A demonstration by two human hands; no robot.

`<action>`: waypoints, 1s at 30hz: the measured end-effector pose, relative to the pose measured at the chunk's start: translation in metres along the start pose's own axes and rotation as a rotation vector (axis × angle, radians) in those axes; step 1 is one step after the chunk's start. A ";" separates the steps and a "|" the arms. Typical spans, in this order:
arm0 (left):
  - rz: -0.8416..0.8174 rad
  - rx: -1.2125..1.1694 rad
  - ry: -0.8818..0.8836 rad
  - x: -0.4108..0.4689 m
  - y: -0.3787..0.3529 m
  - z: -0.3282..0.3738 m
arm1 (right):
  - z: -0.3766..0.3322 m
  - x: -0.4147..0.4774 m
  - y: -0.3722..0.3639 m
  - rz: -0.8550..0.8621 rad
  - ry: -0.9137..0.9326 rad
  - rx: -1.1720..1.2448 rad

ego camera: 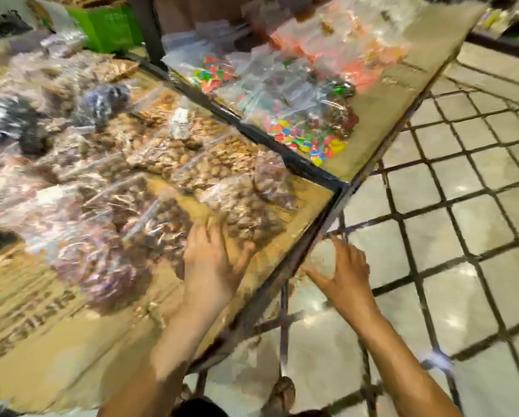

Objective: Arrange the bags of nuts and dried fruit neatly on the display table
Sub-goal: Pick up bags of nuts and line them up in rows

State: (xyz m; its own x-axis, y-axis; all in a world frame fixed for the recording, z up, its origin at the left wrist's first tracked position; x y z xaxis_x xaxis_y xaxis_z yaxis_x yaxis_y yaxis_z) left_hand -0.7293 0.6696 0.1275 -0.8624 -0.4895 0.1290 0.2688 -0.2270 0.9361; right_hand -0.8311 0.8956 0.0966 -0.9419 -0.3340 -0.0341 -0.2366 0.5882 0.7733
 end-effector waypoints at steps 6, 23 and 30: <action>-0.106 0.099 -0.014 0.036 -0.037 0.042 | 0.031 0.040 0.011 -0.012 -0.068 0.188; -0.039 -0.140 0.309 0.108 -0.056 0.002 | -0.067 0.264 -0.086 -0.288 -0.094 0.197; 0.116 -0.582 0.587 0.089 -0.035 0.023 | -0.094 0.249 -0.017 -0.156 0.102 0.670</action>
State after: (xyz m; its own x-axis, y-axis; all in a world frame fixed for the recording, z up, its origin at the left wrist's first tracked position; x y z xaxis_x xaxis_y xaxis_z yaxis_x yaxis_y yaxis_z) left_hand -0.8255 0.6536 0.1139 -0.4954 -0.8592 -0.1282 0.6600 -0.4682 0.5875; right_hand -1.0392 0.7329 0.1347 -0.8656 -0.5000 -0.0283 -0.4945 0.8444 0.2059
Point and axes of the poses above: each hand's wrist, its own x-axis towards the middle knuckle, its own y-axis out of the back of the hand, z = x × y, the point moved 6 cm from there along x, towards the middle knuckle, and after that the axes turned 10 degrees about x, right-handed, at the moved point
